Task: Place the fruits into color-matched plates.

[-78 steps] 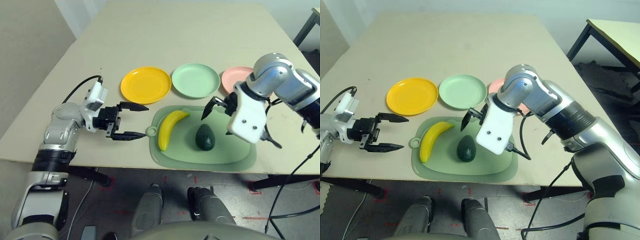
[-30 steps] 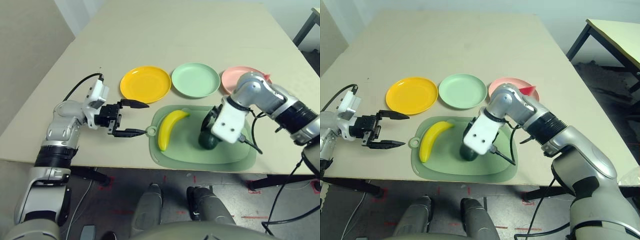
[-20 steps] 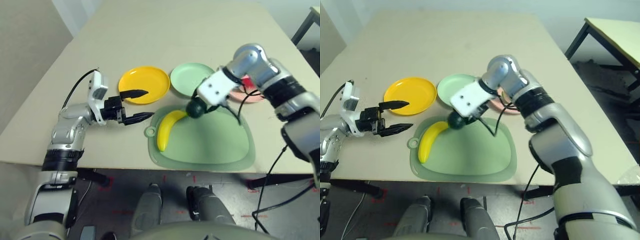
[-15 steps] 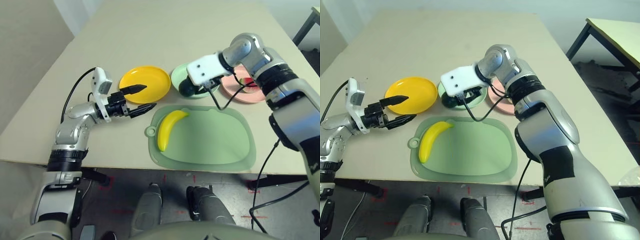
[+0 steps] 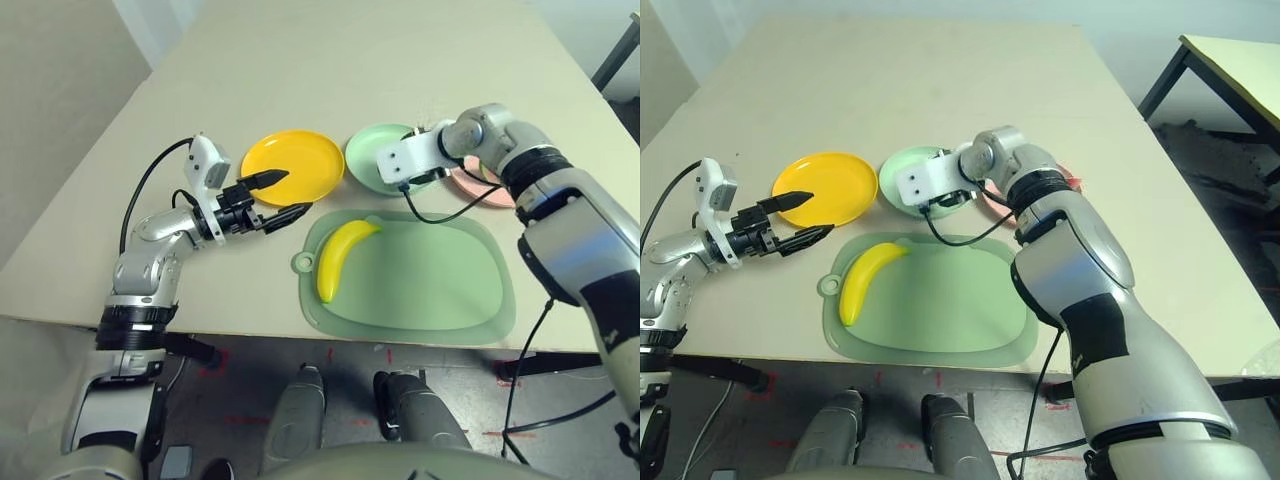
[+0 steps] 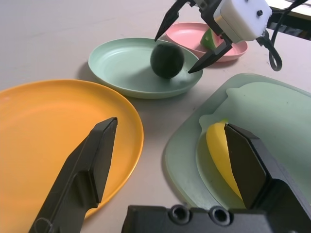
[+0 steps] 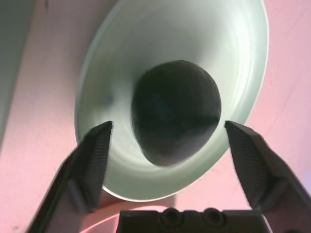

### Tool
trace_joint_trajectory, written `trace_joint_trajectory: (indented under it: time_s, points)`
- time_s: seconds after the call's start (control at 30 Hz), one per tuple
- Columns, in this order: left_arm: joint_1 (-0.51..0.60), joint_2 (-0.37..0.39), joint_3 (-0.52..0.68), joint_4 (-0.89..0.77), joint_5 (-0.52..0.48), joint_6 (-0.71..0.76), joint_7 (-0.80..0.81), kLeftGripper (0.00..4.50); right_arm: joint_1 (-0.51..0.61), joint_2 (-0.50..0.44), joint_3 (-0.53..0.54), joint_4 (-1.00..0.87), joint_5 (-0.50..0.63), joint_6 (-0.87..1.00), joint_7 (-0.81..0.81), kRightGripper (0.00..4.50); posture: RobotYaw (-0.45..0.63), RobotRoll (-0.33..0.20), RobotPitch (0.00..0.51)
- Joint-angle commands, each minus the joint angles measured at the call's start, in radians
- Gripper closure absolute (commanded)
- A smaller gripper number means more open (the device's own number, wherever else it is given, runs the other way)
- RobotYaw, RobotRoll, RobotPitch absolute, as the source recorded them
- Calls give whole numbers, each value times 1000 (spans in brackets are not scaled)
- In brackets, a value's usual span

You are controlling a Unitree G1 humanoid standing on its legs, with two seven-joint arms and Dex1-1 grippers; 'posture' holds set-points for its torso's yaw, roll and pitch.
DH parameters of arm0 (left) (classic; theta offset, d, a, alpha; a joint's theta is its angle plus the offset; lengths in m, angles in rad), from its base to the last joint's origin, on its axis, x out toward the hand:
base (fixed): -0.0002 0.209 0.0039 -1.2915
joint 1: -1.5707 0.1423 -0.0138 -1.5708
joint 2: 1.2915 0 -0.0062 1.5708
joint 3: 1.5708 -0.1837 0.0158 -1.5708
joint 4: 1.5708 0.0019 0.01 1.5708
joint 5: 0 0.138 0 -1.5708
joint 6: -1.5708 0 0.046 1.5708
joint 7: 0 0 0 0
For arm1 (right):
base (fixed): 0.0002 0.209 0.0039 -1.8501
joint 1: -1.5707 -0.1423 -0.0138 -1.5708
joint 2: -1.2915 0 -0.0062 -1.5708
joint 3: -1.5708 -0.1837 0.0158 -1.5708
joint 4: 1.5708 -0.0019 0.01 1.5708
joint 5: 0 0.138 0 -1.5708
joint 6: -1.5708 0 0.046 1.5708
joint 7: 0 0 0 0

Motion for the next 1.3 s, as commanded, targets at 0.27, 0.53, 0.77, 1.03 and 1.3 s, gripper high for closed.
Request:
trace_joint_trajectory:
  time_s: [0.27, 0.53, 0.77, 1.03, 1.3]
  points:
    - [-21, -1, -21, 24, 27, -17, -32, 0, -20, -81, -175, -21, 114, -11, 174, 41, 98, 0, 163]
    - [-60, -7, -37, 84, 42, -45, -66, 0, -106, -213, -443, -68, 357, 189, 464, 41, 73, 0, 159]
    - [-75, 1, -39, 111, 47, -59, -97, 0, -13, -336, -609, -241, 534, 423, 616, 41, 53, 0, 155]
    - [-90, 16, -35, 116, 48, -53, -126, 0, 459, -303, -864, -1192, 896, 1183, 380, 41, 44, 0, 158]
    - [-139, 42, -52, 157, 72, -81, -175, 0, 1057, -185, -895, -1672, 1048, 1138, 270, 41, 36, 0, 151]
